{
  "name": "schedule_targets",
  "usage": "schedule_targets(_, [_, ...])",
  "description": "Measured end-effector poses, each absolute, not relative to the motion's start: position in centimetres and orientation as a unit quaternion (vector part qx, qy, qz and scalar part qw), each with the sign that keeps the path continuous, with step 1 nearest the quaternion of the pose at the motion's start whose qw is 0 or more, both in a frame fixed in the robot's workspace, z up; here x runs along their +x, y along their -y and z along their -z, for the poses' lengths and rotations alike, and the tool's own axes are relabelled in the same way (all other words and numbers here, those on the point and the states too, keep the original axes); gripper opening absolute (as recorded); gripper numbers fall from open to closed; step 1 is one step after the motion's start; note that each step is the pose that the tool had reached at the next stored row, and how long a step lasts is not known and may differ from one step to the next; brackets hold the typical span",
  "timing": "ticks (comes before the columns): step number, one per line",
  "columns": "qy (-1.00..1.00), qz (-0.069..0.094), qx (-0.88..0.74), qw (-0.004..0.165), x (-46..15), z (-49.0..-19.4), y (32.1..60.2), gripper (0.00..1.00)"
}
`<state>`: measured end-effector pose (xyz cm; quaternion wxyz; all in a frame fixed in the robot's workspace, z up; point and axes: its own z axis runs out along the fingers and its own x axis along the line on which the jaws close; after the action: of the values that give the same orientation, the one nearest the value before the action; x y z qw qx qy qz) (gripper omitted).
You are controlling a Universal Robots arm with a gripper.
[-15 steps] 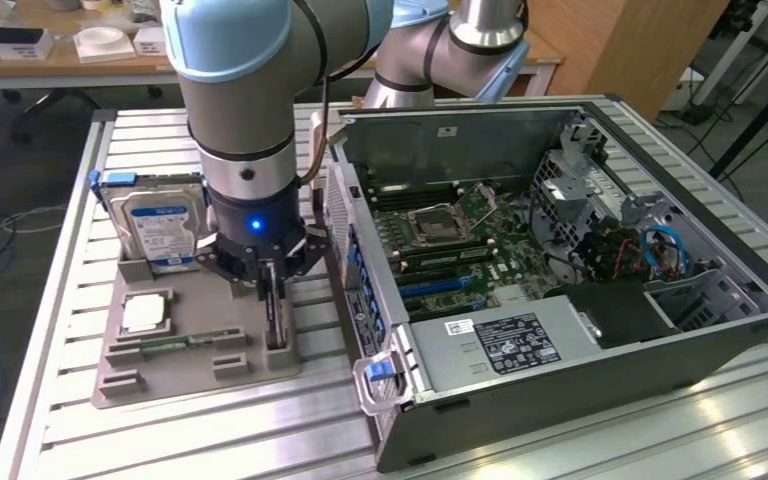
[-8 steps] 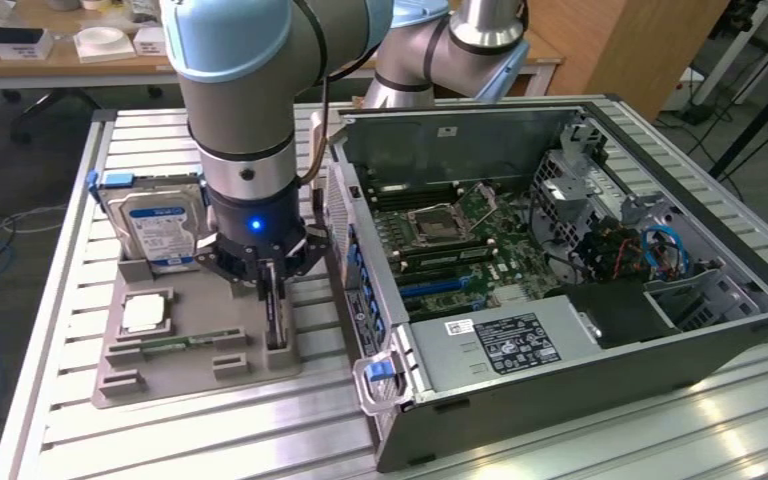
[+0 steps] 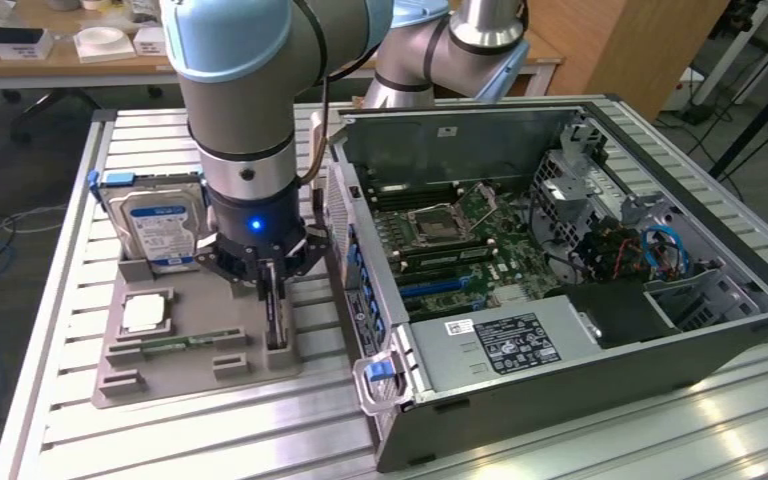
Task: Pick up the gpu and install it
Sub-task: 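Pick up the gpu and move the gpu toward the slot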
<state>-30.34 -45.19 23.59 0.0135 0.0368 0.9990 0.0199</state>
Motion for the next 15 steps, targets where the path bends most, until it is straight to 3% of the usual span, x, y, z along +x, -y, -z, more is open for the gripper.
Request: schedule_targets(15, [-0.999, -0.020, 0.037, 0.014, -30.3, -30.4, 45.2, 0.26])
